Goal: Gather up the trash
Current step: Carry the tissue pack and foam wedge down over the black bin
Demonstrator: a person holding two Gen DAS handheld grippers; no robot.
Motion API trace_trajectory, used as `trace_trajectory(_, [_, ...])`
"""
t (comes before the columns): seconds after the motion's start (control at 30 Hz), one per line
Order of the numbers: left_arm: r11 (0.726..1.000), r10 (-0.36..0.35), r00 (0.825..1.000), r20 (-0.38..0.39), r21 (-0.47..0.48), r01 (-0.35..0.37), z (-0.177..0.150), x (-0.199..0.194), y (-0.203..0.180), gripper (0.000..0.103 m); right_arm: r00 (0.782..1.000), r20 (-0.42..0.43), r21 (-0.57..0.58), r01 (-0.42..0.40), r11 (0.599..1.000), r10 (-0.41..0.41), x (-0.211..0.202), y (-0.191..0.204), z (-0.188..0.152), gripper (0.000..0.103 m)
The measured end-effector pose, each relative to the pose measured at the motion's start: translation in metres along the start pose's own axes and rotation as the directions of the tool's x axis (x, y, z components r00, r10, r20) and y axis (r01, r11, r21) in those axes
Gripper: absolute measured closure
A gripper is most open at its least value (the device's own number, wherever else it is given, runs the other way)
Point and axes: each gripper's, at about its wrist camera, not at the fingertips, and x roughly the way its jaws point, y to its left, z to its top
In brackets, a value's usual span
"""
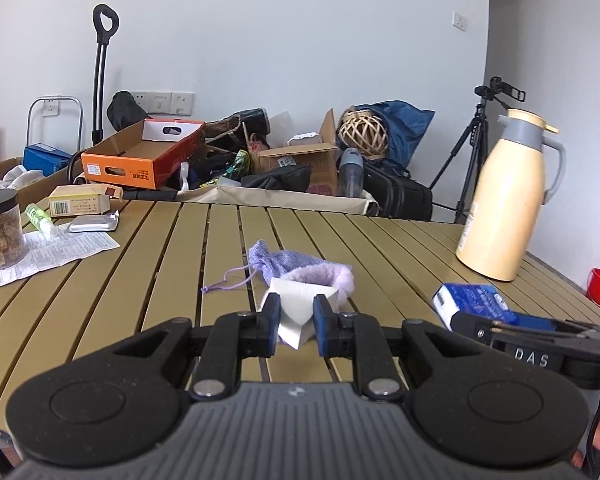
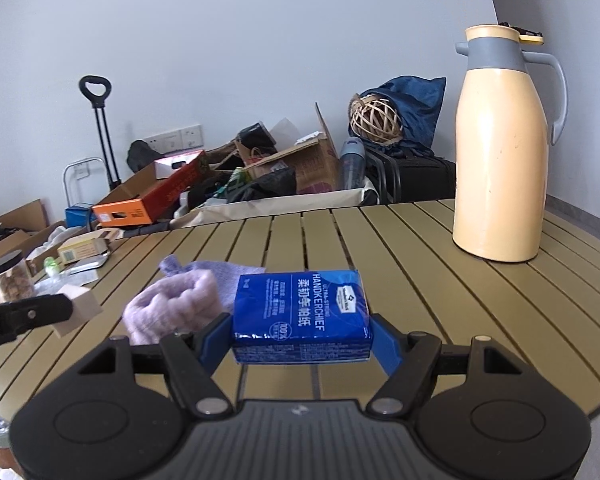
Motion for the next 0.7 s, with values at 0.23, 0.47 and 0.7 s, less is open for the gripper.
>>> trace_trajectory(0.23, [1.0, -0.019, 1.0, -0.016, -0.016, 0.019, -0.022, -0.03, -0.002, 0.085, 0.999, -0.011, 0.005, -0.038, 0.999, 0.038, -0.033, 0.008, -0.018, 0.031])
trace_trajectory(0.47, [0.999, -0.037, 0.998, -0.046, -0.03, 0.036, -0.044, -0.058, -0.006, 0.085, 0.998, -0.019, 0.017, -0.058, 0.998, 0.058, -0.066, 0.011, -0.037, 0.031])
trace_trajectory(0.7, [0.999, -0.033, 0.995, -0.093, 0.003, 0.033, -0.068, -0.08, -0.012, 0.085, 0.997, -0.051, 0.02, -0.064, 0.998, 0.064, -0.091, 0.011, -0.058, 0.031])
